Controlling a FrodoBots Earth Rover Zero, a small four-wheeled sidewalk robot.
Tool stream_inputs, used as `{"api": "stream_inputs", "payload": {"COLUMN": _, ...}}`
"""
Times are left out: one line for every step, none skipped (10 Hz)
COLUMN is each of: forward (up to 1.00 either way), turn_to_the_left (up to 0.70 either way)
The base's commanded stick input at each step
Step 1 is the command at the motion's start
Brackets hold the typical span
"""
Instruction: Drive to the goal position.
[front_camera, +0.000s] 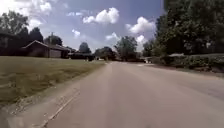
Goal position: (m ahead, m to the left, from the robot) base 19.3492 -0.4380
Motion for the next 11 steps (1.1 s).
{"api": "stream_inputs", "payload": {"forward": 1.00, "turn_to_the_left": 0.01}}
{"api": "stream_inputs", "payload": {"forward": 1.00, "turn_to_the_left": 0.00}}
{"api": "stream_inputs", "payload": {"forward": 1.00, "turn_to_the_left": 0.00}}
{"api": "stream_inputs", "payload": {"forward": 1.00, "turn_to_the_left": 0.00}}
{"api": "stream_inputs", "payload": {"forward": 1.00, "turn_to_the_left": 0.00}}
{"api": "stream_inputs", "payload": {"forward": 1.00, "turn_to_the_left": 0.00}}
{"api": "stream_inputs", "payload": {"forward": 1.00, "turn_to_the_left": 0.00}}
{"api": "stream_inputs", "payload": {"forward": 1.00, "turn_to_the_left": 0.00}}
{"api": "stream_inputs", "payload": {"forward": 1.00, "turn_to_the_left": 0.00}}
{"api": "stream_inputs", "payload": {"forward": 1.00, "turn_to_the_left": 0.00}}
{"api": "stream_inputs", "payload": {"forward": 1.00, "turn_to_the_left": 0.00}}
